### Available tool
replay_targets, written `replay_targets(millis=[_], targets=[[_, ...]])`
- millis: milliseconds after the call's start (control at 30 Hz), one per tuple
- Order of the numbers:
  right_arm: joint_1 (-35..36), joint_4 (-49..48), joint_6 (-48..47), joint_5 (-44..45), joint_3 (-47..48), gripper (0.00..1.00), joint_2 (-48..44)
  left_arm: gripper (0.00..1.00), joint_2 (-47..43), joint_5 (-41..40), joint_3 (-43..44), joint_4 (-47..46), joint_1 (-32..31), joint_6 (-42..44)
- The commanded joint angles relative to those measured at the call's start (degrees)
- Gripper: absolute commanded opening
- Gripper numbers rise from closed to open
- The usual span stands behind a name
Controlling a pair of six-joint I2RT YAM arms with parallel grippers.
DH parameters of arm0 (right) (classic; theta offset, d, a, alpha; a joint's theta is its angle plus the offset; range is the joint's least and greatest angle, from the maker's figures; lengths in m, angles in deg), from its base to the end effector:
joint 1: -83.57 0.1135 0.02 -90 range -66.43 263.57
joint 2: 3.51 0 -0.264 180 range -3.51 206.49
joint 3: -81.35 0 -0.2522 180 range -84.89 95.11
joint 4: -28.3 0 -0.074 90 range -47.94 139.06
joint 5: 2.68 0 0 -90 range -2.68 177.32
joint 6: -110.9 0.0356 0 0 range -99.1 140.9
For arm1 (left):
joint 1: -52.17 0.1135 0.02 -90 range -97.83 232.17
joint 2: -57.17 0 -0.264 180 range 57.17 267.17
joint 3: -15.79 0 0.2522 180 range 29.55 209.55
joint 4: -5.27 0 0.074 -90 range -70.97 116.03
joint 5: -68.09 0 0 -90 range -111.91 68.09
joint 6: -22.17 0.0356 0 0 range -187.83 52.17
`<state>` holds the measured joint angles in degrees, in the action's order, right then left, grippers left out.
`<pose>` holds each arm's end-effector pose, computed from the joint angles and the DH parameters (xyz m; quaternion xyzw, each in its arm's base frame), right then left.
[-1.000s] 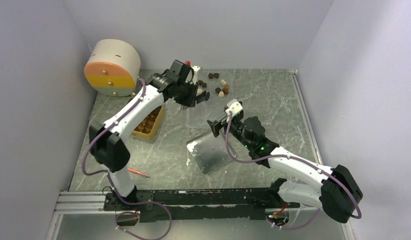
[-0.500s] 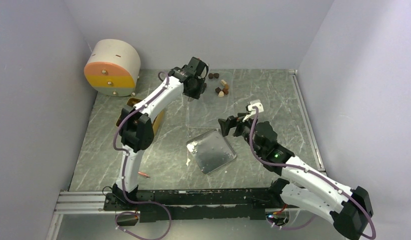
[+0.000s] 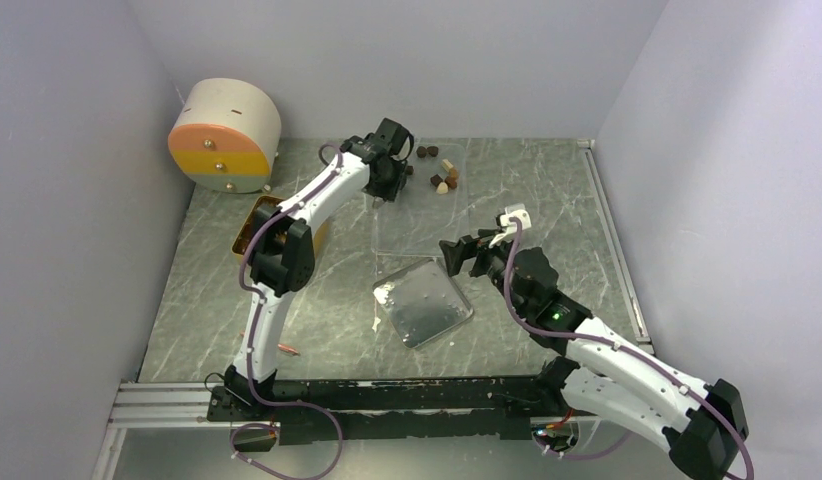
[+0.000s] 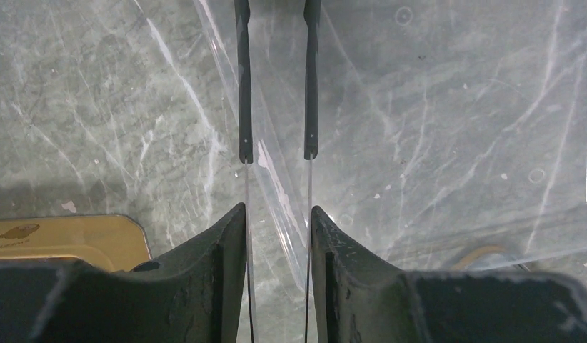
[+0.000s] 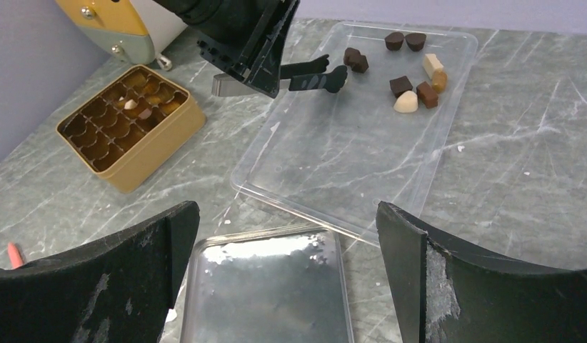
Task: Pack the chocolate
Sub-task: Pick up the fake chocolate from the plate.
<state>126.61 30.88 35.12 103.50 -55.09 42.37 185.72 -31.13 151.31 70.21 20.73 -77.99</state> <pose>0.1500 0.1265 0.2836 -0.0893 0.7301 0.2298 0.6373 0.4234 -0.2522 0.2580 0.1551 0.9457 -0.0254 0.2845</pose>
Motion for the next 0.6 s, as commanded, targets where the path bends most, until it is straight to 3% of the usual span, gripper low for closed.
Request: replay_targets(millis=[0, 567], targets=[[-0.01, -1.75, 0.61, 0.05, 0.70, 1.00, -1.46, 0.40, 0.43, 0.98, 2.56, -2.33, 1.62, 0.80], [-0.07, -1.04, 0.22, 0.03, 0.25, 1.00, -3.62, 0.37, 2.75, 7.30, 1.74, -3.69, 3.67, 1.67]])
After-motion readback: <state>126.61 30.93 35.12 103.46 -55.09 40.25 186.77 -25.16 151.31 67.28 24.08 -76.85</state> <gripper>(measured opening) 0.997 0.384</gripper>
